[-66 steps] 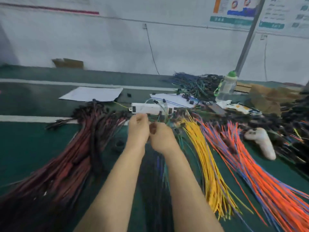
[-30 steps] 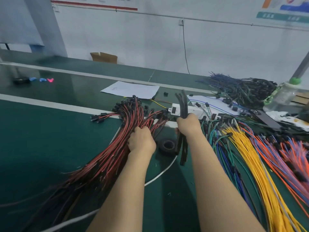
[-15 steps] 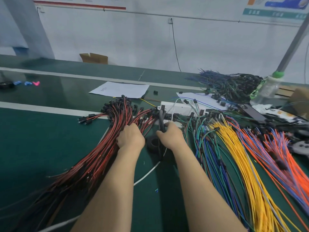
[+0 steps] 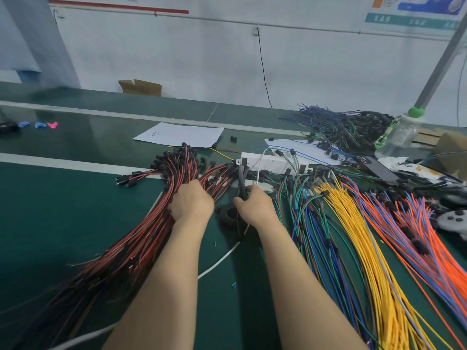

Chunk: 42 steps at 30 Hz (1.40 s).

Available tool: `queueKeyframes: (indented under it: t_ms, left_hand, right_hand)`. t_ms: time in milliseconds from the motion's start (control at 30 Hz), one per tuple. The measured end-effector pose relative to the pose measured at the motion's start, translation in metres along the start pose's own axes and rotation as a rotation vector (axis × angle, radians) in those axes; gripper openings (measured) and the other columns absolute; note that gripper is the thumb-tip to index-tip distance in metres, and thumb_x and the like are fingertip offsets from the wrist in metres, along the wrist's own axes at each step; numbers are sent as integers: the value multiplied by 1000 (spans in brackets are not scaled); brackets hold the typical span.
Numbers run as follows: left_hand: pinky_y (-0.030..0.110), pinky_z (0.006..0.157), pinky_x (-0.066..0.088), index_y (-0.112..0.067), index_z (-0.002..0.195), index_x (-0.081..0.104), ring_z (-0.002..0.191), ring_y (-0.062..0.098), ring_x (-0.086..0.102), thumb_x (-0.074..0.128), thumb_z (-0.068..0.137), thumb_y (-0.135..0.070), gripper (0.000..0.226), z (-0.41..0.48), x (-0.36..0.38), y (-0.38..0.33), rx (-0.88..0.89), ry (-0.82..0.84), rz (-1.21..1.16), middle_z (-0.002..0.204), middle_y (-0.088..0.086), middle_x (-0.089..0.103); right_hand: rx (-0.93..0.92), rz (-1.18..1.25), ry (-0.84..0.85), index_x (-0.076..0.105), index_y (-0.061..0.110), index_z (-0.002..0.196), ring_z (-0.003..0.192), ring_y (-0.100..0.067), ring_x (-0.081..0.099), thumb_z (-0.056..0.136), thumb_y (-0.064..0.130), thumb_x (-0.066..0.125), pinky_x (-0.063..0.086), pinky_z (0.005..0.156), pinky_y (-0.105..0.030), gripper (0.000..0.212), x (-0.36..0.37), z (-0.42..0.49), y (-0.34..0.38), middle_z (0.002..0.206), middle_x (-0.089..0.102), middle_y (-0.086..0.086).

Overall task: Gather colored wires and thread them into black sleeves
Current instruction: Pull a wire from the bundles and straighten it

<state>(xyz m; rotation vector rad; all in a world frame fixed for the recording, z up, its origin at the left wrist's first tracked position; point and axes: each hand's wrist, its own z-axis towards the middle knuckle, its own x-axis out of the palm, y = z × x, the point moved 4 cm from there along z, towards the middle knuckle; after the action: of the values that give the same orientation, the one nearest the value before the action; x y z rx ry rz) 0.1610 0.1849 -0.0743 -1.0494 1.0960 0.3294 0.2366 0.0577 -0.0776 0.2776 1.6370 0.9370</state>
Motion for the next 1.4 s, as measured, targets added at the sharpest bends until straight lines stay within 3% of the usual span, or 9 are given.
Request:
queueKeyframes:
  t_ms: [200, 333, 433, 567, 733, 900, 1067, 1233, 1400]
  left_hand:
    - [39, 75, 49, 5, 109, 61, 97, 39, 62, 49, 92, -15, 29, 5, -3, 5, -53, 73, -191, 109, 23, 64]
    - [35, 78, 44, -3, 101, 50, 97, 33, 58, 41, 95, -8, 11, -1, -26, -8, -5, -131, -529, 107, 16, 61]
    - [35, 69, 45, -5, 98, 58, 82, 34, 60, 34, 101, -25, 32, -13, -62, -34, 109, -208, -789, 90, 15, 64]
    - [15, 35, 22, -9, 87, 60, 35, 4, 27, 32, 104, -22, 35, -40, -118, -87, 210, 202, -1481, 48, -7, 42]
    - [13, 29, 30, -4, 82, 48, 36, 7, 41, 34, 85, 4, 16, -97, -164, -141, 387, 1054, -2209, 66, 8, 58]
    - [18, 24, 17, -17, 63, 33, 25, 4, 28, 32, 98, -25, 36, -121, -91, -149, 96, 1172, -1918, 44, -6, 33]
    - [10, 25, 18, -14, 71, 44, 28, 0, 28, 32, 103, -31, 38, -133, 7, -122, -189, 1048, -1660, 43, -6, 38]
    - [9, 30, 20, -12, 108, 49, 29, 1, 29, 32, 102, -14, 17, -123, 52, -90, -106, 710, -1287, 55, 2, 43]
    - [9, 31, 15, -8, 93, 50, 28, 1, 23, 31, 101, -11, 22, -114, 70, -74, -30, 603, -1139, 59, 2, 37]
  right_hand:
    - [5, 5, 15, 49, 9, 127, 114, -30, 55, 94, 26, 53, 42, 86, -32, 38, 2, -1, 0, 122, 60, -11]
    - [-5, 22, 12, 51, 6, 125, 115, -31, 53, 97, 33, 49, 41, 84, -31, 39, 0, -1, 0, 123, 59, -14]
    - [-11, 98, -55, 52, 3, 128, 121, -33, 50, 99, 43, 41, 39, 96, -34, 50, -8, -3, 4, 131, 54, -17]
    - [-80, 209, -169, 60, 2, 122, 119, -30, 54, 100, 36, 42, 38, 95, -30, 44, -35, -10, 11, 125, 62, -15]
    - [37, -80, -120, 63, 4, 109, 105, -33, 60, 96, 34, 51, 49, 90, -37, 35, -78, -20, -26, 112, 66, -16]
    - [188, -434, -14, 52, 4, 121, 114, -34, 55, 86, 49, 63, 47, 96, -42, 58, -88, -48, -78, 124, 56, -17]
    - [120, -413, -91, 55, 12, 90, 100, -32, 61, 90, 41, 59, 46, 78, -34, 29, -81, -59, -85, 107, 66, -14]
    - [142, -365, -128, 54, 8, 107, 107, -32, 58, 91, 46, 56, 45, 89, -38, 41, -77, -59, -85, 114, 63, -13]
    - [154, -272, -171, 58, 6, 106, 101, -32, 61, 89, 32, 59, 44, 76, -32, 31, -74, -56, -88, 107, 65, -14]
